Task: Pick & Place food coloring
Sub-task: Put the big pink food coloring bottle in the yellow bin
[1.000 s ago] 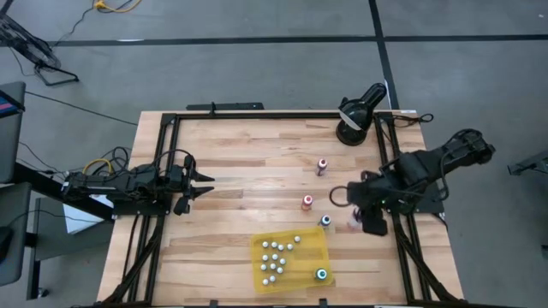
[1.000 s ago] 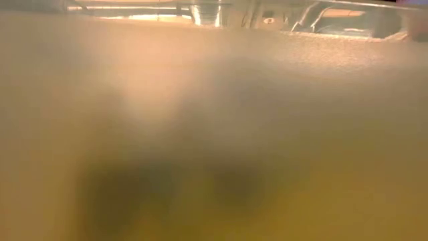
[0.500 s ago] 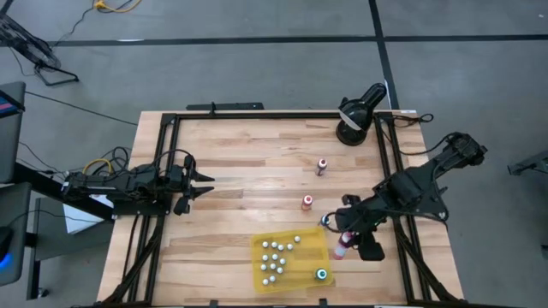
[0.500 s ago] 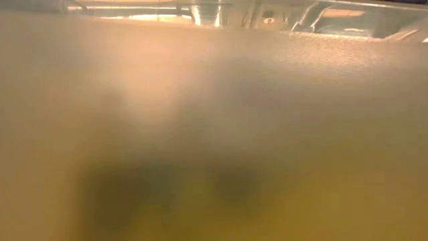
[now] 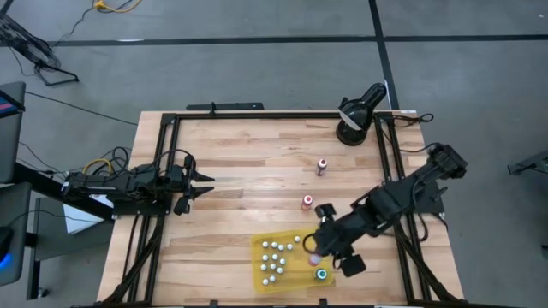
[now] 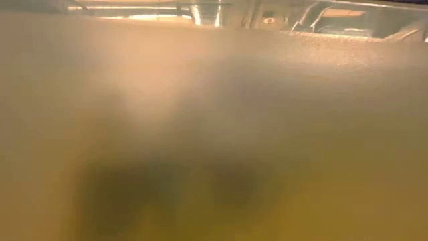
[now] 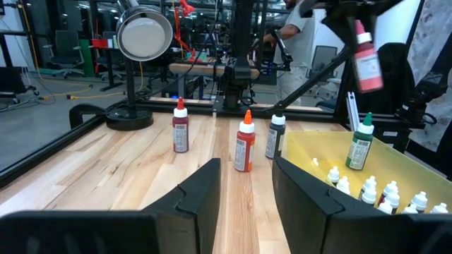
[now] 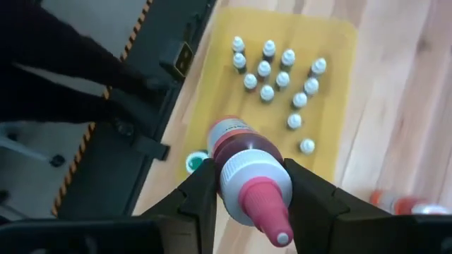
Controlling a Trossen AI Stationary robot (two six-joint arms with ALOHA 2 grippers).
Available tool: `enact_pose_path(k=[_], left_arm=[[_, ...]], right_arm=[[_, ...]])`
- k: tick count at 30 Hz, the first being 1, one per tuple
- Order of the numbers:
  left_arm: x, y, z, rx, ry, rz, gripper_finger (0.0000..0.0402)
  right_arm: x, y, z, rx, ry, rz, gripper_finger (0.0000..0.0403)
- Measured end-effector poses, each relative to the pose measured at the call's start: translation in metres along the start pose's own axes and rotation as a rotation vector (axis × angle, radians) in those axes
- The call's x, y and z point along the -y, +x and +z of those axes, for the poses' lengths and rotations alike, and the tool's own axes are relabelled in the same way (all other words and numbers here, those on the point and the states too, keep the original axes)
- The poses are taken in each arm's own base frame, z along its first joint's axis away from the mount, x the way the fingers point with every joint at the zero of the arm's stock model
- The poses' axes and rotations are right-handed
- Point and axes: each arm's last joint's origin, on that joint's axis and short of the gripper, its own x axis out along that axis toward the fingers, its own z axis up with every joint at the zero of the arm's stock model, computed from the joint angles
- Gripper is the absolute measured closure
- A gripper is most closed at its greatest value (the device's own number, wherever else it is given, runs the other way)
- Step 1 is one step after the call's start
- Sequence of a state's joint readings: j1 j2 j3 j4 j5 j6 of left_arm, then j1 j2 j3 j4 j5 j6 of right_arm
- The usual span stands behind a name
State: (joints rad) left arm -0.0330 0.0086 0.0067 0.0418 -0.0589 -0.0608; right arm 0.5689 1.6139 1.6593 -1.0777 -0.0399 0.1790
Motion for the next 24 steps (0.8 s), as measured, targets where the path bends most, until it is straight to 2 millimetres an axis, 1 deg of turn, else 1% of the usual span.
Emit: enact_pose_path(k=[7,14,19,24], left_arm=[[0.000,0.000,0.000,0.000,0.000,0.000,0.0281],[0.000,0.000,0.000,0.000,0.000,-0.001,0.0281],[0.000,0.000,0.000,0.000,0.000,0.000,0.0281],[0.000,0.000,0.000,0.000,0.000,0.000,0.0281]], right_arm=[[-0.006,0.018,0.024,-0.049,-0.105,-0.078,0.0284],[-0.012,0.044,0.049,-0.131,-0.208,-0.096,0.0284],[-0.018,0.068,0.054,-0.219,-0.244,-0.097,0.0284],[-0.025,0.096,0.052,-0.282,-0.238,-0.098,0.0284]])
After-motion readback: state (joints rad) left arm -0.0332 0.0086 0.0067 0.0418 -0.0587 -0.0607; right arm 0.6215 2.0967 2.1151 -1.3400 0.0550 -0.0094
